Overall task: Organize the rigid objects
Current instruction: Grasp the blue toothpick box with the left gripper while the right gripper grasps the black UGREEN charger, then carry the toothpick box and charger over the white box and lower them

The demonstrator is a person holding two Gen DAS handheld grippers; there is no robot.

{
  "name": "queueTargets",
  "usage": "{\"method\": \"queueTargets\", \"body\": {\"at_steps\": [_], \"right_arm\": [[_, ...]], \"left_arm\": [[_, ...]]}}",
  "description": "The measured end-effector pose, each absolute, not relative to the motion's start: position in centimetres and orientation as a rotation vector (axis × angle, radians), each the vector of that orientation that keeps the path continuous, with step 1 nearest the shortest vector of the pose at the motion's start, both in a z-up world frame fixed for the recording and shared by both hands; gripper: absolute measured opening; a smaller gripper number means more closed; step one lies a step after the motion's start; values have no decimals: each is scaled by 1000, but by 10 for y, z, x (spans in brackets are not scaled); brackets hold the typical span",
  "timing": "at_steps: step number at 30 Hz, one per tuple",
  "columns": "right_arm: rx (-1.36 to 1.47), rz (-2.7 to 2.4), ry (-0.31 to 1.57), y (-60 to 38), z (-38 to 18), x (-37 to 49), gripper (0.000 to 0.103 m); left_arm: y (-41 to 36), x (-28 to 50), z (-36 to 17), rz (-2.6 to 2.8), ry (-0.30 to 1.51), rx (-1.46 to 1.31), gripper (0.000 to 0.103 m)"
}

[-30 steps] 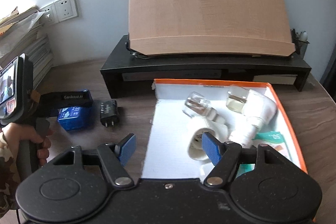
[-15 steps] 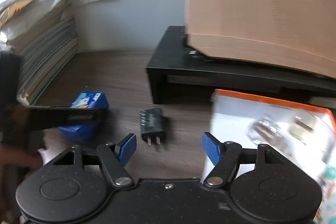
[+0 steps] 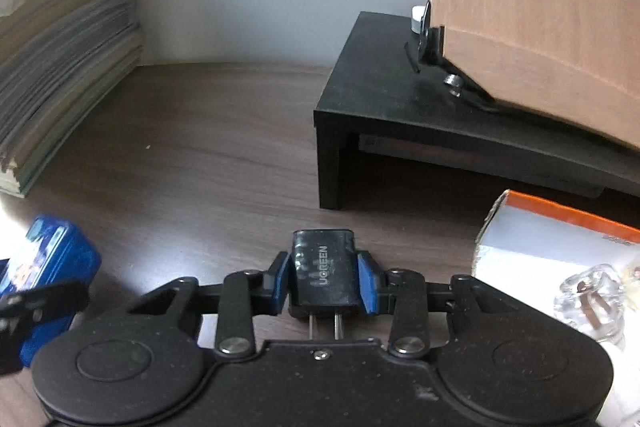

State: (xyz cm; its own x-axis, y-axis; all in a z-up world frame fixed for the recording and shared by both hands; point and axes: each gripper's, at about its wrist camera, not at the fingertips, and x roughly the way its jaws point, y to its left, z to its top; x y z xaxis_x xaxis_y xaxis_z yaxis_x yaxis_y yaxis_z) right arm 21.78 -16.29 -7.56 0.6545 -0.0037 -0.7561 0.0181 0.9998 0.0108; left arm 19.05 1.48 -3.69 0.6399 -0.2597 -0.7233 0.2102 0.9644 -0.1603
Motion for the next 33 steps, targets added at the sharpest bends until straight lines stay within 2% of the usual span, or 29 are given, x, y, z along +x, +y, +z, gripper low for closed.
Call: {"method": "queueTargets", "body": {"at_steps": [9,22,33], "right_arm": [[55,-19,777,-159,-39,160,44],[118,-155,655,-224,26,9,44],[161,-346,644,-317,28,-84,44]], "left_arm": [[3,164,-15,-316,792,-65,63],[-76,71,28,-480,731,-55,63],[-163,26,24,-598,730,-11,63]]}}
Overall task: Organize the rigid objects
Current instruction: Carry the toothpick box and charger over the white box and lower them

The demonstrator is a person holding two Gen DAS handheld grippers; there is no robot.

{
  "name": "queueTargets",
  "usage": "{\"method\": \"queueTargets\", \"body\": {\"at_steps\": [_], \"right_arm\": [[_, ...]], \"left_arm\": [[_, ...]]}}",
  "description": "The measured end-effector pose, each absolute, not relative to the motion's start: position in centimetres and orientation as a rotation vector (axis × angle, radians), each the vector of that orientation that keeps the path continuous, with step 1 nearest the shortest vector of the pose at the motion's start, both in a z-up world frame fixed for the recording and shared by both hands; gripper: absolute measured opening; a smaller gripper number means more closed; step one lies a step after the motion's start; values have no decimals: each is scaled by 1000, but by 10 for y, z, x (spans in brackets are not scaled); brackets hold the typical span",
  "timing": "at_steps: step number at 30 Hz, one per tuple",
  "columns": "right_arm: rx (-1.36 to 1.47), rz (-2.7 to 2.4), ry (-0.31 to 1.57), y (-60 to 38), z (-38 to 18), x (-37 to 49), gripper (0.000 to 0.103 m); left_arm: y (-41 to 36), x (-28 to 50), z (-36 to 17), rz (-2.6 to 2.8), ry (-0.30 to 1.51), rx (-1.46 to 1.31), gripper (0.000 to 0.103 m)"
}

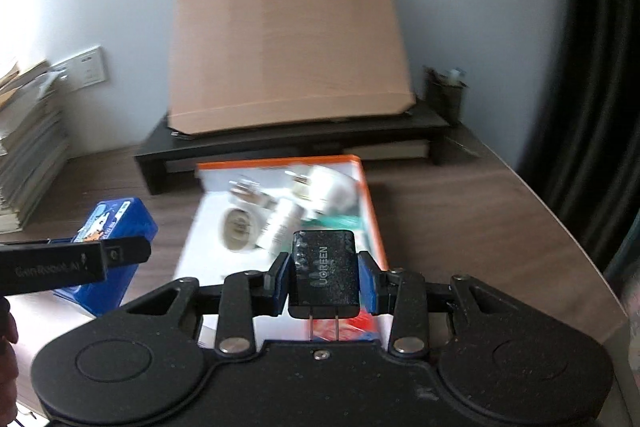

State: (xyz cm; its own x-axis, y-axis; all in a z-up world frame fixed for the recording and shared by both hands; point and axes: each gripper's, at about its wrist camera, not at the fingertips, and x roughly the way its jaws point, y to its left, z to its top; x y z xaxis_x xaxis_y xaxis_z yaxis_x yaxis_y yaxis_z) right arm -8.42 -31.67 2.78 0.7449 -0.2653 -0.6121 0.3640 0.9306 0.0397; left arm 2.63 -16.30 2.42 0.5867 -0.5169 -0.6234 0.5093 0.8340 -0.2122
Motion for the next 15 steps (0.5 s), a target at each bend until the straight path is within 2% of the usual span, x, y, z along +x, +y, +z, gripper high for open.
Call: {"method": "queueTargets", "body": {"at_steps": [15], "right_arm": [[161,-244,629,-339,20,-88,44]], "left_arm": [[-208,11,8,-538,750,40,63]]}}
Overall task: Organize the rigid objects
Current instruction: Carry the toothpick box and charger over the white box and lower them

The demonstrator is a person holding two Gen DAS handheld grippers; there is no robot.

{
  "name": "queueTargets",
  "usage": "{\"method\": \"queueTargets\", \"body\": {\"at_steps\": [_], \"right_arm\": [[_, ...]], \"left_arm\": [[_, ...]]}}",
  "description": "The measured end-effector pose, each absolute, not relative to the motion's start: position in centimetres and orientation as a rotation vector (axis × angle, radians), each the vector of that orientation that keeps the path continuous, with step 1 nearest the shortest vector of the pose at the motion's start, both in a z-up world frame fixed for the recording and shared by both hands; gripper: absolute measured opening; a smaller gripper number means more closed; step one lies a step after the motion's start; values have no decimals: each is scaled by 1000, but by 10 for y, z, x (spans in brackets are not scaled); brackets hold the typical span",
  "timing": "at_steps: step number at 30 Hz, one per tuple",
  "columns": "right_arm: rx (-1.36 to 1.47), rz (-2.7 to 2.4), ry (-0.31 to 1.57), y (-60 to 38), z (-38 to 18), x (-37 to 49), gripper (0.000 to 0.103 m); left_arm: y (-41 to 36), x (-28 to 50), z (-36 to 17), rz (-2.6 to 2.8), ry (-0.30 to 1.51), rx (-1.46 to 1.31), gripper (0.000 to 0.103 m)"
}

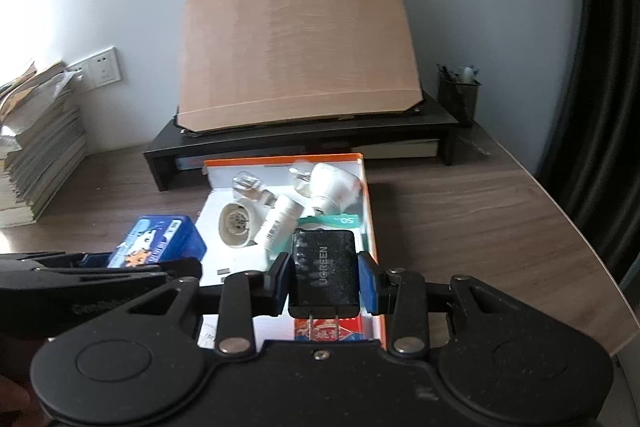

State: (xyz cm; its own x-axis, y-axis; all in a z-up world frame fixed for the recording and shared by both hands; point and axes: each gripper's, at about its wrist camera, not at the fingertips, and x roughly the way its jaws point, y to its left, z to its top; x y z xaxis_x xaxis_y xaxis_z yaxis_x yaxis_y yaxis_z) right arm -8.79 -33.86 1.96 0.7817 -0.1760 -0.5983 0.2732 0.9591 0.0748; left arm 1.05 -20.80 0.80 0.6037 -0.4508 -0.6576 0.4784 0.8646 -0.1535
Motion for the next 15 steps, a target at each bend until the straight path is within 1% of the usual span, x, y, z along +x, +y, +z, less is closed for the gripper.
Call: {"method": "queueTargets", "body": {"at_steps": [15], "right_arm": [[143,-172,622,-346,16,-77,44]], "left_arm": [[-213,3,9,-457,736,49,63]]}}
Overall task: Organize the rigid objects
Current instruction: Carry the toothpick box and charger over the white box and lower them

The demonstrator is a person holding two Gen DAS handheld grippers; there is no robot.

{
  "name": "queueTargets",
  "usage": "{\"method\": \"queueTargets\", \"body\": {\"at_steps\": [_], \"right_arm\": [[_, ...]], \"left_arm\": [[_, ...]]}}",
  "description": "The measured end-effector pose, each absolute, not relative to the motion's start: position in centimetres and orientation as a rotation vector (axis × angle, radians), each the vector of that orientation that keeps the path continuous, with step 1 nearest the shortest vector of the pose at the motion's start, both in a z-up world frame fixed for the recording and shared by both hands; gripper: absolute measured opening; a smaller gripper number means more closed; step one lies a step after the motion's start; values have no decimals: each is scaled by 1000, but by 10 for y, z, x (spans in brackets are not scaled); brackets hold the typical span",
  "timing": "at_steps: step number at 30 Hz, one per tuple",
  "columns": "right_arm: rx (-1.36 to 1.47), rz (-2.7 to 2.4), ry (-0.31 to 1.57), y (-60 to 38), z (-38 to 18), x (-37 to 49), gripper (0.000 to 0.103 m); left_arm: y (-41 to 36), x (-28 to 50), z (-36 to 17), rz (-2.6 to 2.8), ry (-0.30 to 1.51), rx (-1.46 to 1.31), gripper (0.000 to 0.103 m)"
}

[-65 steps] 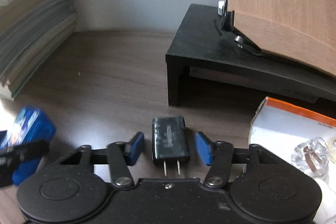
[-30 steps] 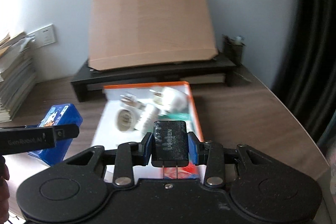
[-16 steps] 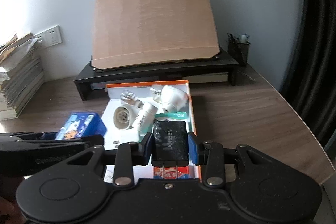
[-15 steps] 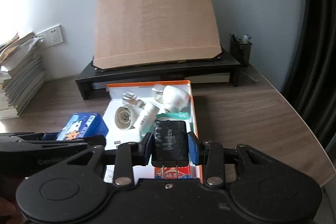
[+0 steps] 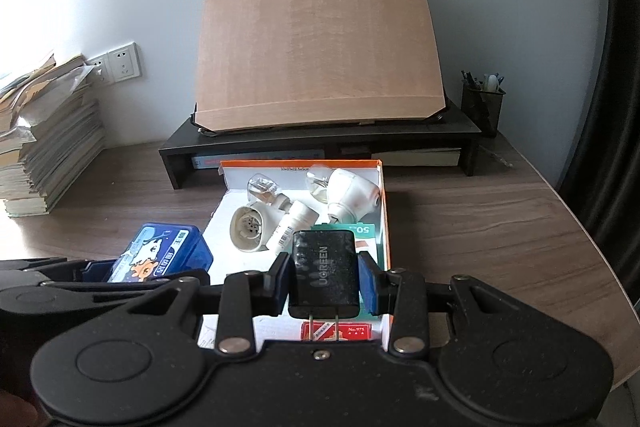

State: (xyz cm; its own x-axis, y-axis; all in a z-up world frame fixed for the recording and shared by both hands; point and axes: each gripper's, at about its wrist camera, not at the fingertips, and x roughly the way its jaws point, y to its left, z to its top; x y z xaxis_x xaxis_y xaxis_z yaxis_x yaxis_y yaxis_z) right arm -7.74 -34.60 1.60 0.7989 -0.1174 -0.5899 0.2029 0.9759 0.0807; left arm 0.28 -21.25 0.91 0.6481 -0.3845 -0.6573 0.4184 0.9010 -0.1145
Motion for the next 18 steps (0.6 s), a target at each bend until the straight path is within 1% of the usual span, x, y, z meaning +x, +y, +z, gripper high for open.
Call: {"method": "queueTargets", "body": {"at_steps": [10,18], "right_arm": [[154,-150,620,-350,17,-72,44],[163,-145,626,-349,10,-73,44]], "left_arm": [[-209,1,12,-434,769,50,63],[-213,1,11,-439,746,63,63]]}}
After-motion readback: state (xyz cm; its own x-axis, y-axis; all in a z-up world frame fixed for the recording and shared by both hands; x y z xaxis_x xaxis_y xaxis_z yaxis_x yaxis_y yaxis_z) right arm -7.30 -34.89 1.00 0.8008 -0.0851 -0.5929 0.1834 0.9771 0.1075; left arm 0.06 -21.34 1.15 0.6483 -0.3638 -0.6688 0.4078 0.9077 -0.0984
